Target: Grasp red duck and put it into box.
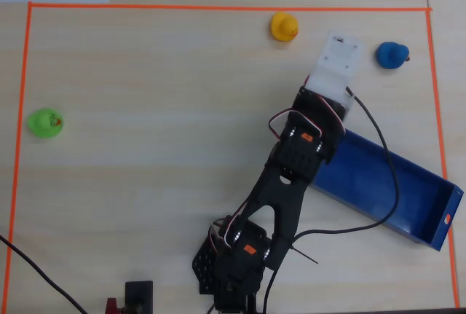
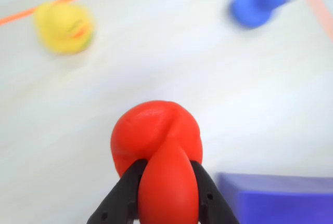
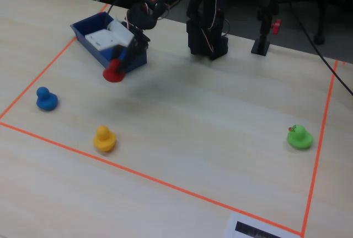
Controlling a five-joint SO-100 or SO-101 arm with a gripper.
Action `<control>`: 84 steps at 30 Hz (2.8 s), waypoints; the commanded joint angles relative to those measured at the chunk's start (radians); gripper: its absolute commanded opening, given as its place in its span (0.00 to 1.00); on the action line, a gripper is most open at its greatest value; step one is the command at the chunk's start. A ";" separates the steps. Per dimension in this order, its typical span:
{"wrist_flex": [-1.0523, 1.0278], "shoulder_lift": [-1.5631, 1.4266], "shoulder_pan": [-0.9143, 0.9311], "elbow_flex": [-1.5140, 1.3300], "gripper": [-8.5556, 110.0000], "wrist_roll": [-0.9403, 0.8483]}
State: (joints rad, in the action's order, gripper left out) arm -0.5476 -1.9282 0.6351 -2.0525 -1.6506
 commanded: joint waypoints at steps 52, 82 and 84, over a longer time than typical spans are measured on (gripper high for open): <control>-0.445 0.156 0.595 0.259 0.22 -0.120; -0.775 -0.954 -0.502 -0.488 0.07 -0.014; -0.773 -1.020 -0.538 -0.583 0.07 -0.031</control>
State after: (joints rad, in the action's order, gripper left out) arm -1.3484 -2.7842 0.1488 -2.4406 -1.6368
